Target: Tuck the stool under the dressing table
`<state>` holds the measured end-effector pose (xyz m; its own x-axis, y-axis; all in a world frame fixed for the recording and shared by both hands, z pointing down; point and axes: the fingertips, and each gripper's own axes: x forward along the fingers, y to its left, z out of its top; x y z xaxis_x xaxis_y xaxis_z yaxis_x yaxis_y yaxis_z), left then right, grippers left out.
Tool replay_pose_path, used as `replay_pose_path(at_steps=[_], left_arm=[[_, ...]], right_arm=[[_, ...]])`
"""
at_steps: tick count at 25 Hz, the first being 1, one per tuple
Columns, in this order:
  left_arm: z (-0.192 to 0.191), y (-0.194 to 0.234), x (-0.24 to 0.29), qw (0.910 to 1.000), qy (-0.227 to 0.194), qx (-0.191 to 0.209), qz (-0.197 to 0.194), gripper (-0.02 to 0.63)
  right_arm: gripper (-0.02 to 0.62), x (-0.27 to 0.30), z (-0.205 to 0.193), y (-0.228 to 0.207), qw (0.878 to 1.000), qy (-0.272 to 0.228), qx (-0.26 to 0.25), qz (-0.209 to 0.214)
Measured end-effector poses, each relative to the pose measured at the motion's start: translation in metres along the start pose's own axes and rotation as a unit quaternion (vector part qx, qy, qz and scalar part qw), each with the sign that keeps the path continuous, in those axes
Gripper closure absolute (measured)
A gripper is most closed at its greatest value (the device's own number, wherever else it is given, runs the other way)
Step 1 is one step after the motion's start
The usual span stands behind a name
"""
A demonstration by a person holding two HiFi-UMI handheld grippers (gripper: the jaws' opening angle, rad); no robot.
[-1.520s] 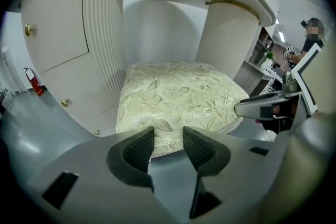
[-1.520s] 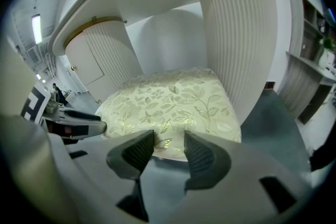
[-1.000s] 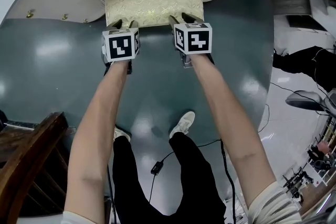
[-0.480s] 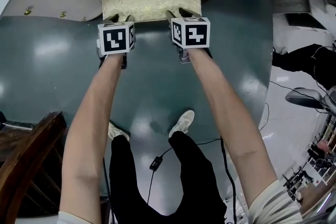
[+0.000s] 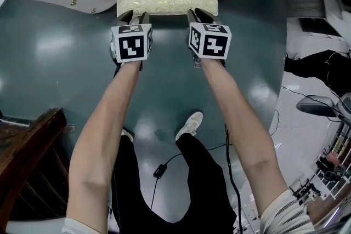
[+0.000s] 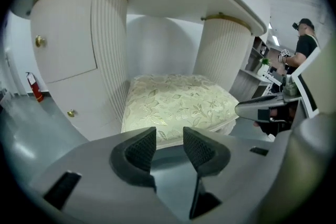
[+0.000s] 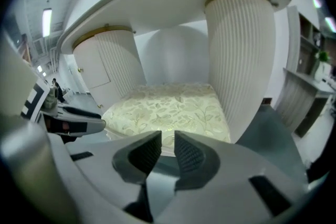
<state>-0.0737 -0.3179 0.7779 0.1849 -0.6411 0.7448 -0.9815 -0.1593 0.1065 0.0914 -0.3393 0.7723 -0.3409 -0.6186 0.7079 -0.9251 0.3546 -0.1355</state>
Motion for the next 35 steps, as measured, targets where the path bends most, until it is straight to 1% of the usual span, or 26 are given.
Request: replay_pose_path(at_steps=[2, 3, 5, 8, 11, 13, 15, 19, 22, 24, 27, 28, 32, 35], left_arm=[[-0.004, -0.007, -0.012, 0.9999, -0.016, 0.0, -0.001, 0.449], [-0.008, -0.012, -0.018, 0.9998, -0.02, 0.005, -0.006, 0.457], [-0.012, -0.022, -0.03, 0.9994, -0.028, 0.006, -0.018, 0.469], [-0.017, -0.032, -0.05, 0.9985, -0.04, -0.016, -0.034, 0.488], [-0.019, -0.037, -0.071, 0.9972, -0.051, -0.031, -0.044, 0.534], [-0.019, -0.039, -0.087, 0.9965, -0.06, -0.035, -0.046, 0.578], [-0.023, -0.039, -0.105, 0.9957, -0.067, -0.041, -0.048, 0.595], [-0.035, -0.037, -0.143, 0.9935, -0.076, -0.063, -0.055, 0.6], [-0.04, -0.036, -0.178, 0.9923, -0.087, -0.066, -0.059, 0.6], [-0.041, -0.039, -0.2, 0.9914, -0.09, -0.068, -0.066, 0.6], [-0.045, -0.045, -0.232, 0.9916, -0.094, -0.05, -0.073, 0.6], [-0.046, -0.046, -0.242, 0.9914, -0.095, -0.049, -0.075, 0.6], [-0.043, -0.047, -0.284, 0.9889, -0.103, -0.068, -0.083, 0.6], [-0.033, -0.052, -0.317, 0.9877, -0.112, -0.063, -0.089, 0.6]], right_arm=[[0.52, -0.014, 0.005, 0.012, 1.0, -0.024, -0.016, -0.004], [0.522, -0.02, 0.004, 0.018, 1.0, -0.028, -0.009, -0.002], [0.536, -0.03, 0.0, 0.025, 0.999, -0.033, 0.022, -0.002], [0.553, -0.046, -0.004, 0.033, 0.998, -0.041, 0.044, -0.006], [0.568, -0.065, -0.008, 0.04, 0.997, -0.054, 0.055, -0.006], [0.579, -0.081, -0.011, 0.043, 0.996, -0.062, 0.064, -0.007], [0.581, -0.098, -0.019, 0.047, 0.995, -0.062, 0.075, -0.008], [0.583, -0.13, -0.034, 0.066, 0.994, -0.062, 0.09, 0.003], [0.583, -0.159, -0.037, 0.085, 0.994, -0.069, 0.085, 0.013], [0.583, -0.179, -0.033, 0.096, 0.994, -0.079, 0.073, 0.015], [0.583, -0.209, -0.027, 0.113, 0.993, -0.092, 0.076, 0.02], [0.583, -0.219, -0.024, 0.12, 0.992, -0.096, 0.077, 0.022], [0.583, -0.259, -0.005, 0.147, 0.991, -0.117, 0.066, 0.03], [0.583, -0.288, 0.011, 0.164, 0.99, -0.128, 0.05, 0.035]])
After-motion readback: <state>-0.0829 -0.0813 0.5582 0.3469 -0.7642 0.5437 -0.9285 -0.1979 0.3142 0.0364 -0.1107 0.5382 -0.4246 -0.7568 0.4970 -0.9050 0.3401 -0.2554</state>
